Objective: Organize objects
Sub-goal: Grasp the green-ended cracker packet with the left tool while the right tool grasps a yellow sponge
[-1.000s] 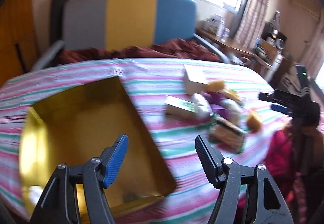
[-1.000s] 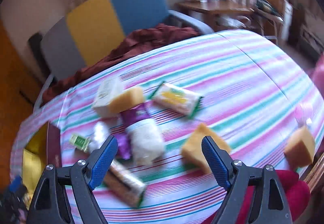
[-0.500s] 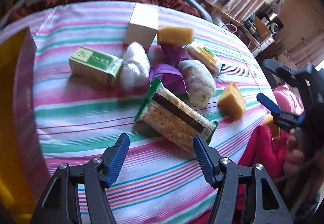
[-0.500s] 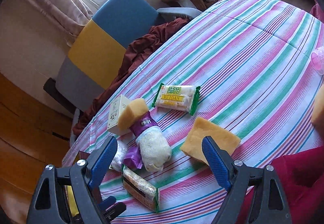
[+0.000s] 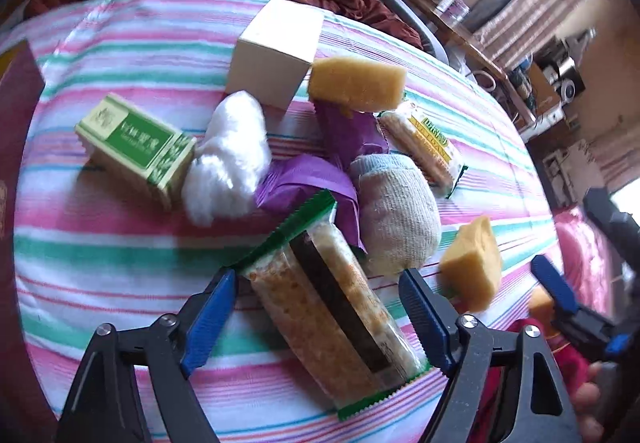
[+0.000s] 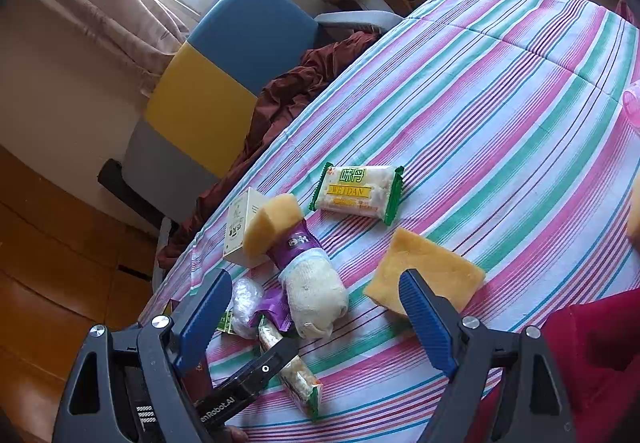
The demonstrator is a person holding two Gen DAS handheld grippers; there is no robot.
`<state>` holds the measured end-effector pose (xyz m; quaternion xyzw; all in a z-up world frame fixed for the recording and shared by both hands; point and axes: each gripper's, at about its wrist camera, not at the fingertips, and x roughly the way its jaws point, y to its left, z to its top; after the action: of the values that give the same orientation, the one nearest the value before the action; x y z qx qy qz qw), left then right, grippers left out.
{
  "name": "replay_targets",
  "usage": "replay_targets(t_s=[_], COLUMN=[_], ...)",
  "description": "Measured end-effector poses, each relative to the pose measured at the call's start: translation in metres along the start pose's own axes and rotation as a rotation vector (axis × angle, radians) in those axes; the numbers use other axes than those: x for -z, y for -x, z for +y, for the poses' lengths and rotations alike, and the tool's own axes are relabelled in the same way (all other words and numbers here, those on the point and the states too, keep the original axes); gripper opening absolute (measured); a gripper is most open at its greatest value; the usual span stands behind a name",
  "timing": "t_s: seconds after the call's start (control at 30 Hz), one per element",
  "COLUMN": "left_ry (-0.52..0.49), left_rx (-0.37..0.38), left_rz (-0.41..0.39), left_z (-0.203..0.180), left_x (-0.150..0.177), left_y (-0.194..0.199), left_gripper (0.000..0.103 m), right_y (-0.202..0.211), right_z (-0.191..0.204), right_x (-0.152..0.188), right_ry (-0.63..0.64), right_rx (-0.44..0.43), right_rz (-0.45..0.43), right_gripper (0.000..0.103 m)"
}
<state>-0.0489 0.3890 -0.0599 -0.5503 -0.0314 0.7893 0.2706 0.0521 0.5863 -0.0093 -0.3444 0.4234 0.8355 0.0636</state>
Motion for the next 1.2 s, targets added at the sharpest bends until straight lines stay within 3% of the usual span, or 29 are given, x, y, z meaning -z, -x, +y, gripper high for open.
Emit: replay_targets(t_s=[0.13,0.2,0.47,0.63,0.8,0.87,0.97,1.2], left_ry=[-0.160,-0.234,-0.503,-0.463,-0.434,-0.417,-0.387,-0.472], left_rx=[-0.033,-0.039,-0.135,-0.105,-0.049,-0.005,0.057,0.005], left_rz=[-0.033,-0.047,-0.119,-0.143,-0.139,-0.131,-0.123,-0.162], left_z=[-0.003,0.000,0.014,0.033,0.039,0.045,0.048,0.038], left_x=[0.012,0.021,0.067,0.068,0.067,0.067,0.068,0.082], left_y=[0.002,0.006,0.029,0.037,0.039,0.042,0.046,0.045], left_gripper=[0.049,0.045,0.046,0.048,0.051,0.062,0.068,0.062], right_y=[-0.003,-0.006,-0.010,-0.009,-0.019,-0.027,-0.037,-0.063], right_z=[-0.001,0.000,-0.010,-0.014,-0.018,-0.015,-0.013,-0.007], right_x=[0.000,0.000,0.000,-0.001,-0.006,-0.009,-0.010,-0.007], right_ry=[-0.004,-0.006,-0.080,-0.118,-0.139,-0.119,-0.090,-0.011], right_rx=[0.014,0.026,0.117,0.200,0.338,0.397,0.450,0.572], right_rz=[0.019,0.035,0.047,0.027,0.056,0.074,0.106,0.207], right_gripper=[0.087,0.087,0.087,0.087,0.087,0.088,0.091,0.090])
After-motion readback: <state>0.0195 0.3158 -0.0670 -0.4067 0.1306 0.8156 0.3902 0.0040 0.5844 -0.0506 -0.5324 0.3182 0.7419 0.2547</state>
